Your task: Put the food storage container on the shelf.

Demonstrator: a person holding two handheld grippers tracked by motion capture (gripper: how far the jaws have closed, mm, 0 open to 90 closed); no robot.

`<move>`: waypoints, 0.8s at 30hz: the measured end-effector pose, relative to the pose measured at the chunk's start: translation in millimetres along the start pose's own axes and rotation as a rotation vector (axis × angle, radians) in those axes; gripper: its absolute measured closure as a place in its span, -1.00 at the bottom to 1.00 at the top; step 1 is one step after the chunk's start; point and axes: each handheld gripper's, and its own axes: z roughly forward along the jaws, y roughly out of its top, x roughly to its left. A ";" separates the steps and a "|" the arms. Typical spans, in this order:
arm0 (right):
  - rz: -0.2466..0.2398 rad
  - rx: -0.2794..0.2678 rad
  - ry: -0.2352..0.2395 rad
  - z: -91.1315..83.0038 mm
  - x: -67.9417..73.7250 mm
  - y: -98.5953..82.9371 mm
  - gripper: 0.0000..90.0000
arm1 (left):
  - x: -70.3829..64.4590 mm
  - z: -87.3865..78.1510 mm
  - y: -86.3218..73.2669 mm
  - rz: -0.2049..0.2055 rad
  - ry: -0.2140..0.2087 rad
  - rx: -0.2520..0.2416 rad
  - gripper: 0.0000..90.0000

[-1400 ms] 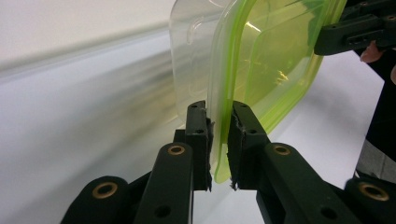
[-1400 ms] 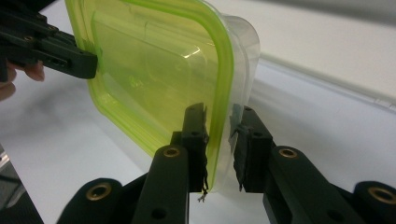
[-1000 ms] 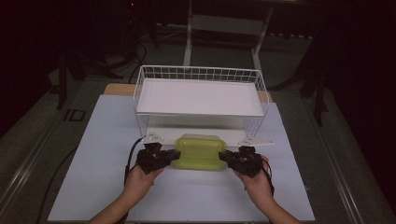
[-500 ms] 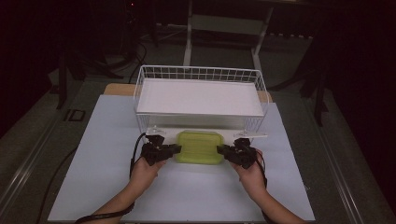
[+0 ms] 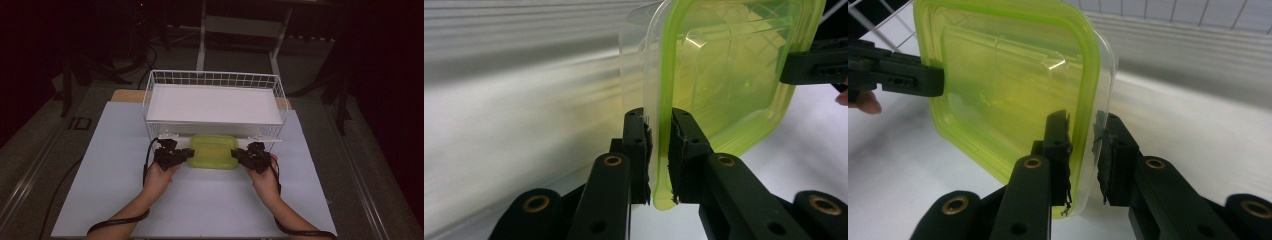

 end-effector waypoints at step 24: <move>0.024 -0.054 -0.095 18.4 -7.6 9.1 0.72 | 3.2 14.7 1.9 0.017 0.038 -0.048 0.68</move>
